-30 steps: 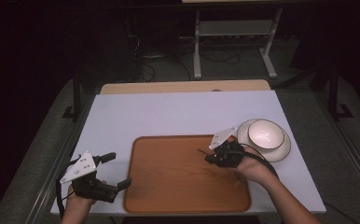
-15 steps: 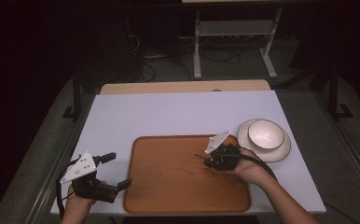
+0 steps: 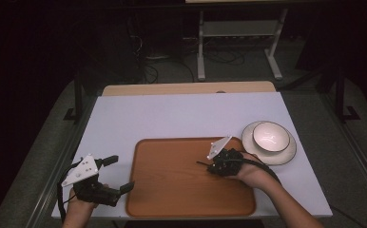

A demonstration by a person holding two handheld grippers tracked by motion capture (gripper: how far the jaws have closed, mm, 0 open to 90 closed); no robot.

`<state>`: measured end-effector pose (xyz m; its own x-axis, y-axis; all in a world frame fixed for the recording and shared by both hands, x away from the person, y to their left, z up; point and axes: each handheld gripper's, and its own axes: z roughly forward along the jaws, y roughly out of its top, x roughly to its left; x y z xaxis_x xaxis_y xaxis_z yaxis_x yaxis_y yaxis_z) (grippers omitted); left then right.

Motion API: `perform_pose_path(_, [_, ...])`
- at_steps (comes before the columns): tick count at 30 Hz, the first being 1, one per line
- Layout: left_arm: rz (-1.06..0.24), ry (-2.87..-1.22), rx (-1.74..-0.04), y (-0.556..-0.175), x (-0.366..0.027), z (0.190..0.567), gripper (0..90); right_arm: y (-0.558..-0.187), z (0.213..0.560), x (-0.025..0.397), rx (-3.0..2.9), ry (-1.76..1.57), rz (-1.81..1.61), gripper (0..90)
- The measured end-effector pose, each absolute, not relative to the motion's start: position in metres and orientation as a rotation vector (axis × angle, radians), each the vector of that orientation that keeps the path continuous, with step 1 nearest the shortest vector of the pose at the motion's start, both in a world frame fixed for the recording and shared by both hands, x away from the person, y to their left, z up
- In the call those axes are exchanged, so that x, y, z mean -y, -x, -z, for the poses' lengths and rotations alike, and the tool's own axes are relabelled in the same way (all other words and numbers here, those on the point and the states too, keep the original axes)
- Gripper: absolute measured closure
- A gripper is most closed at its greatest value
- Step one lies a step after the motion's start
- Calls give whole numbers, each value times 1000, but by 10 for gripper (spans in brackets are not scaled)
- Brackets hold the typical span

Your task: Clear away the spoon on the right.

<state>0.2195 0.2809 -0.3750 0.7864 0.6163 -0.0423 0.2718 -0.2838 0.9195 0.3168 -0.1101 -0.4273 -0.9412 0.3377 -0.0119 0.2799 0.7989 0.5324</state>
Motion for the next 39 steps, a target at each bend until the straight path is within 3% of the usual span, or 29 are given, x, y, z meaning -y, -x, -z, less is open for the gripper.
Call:
perform_pose_path(8, [-388,-1875,-678,-220,-281,375,0,-319,429,112,-2876,-505,-851,805])
perform_pose_path(14, [-388,-1874,-678,-220,-281,375,0,-318,430,113,-2874,-508,-861,715])
perform_pose_path(18, [-388,-1873,-679,-220,-281,375,0,-318,428,115,-2852,-527,-886,556])
perform_pose_path(19, [-388,-1872,-678,-220,-281,375,0,-319,427,117,-2837,-558,-916,441])
perform_pose_path(20, [-389,-1872,-679,-220,-281,375,0,-319,427,117,-2837,-558,-916,441])
perform_pose_path(22, [-390,-1875,-677,-221,-281,375,0,-318,426,118,-2819,-576,-942,358])
perform_pose_path(23, [-388,-1876,-677,-220,-280,375,0,-318,425,119,-2802,-609,-978,262])
perform_pose_path(31, [-387,-1875,-673,-221,-280,375,0,-316,422,123,-2737,-631,-1039,95])
perform_pose_path(39, [-385,-1875,-672,-221,-280,375,0,-310,409,134,-2658,-656,-1133,64])
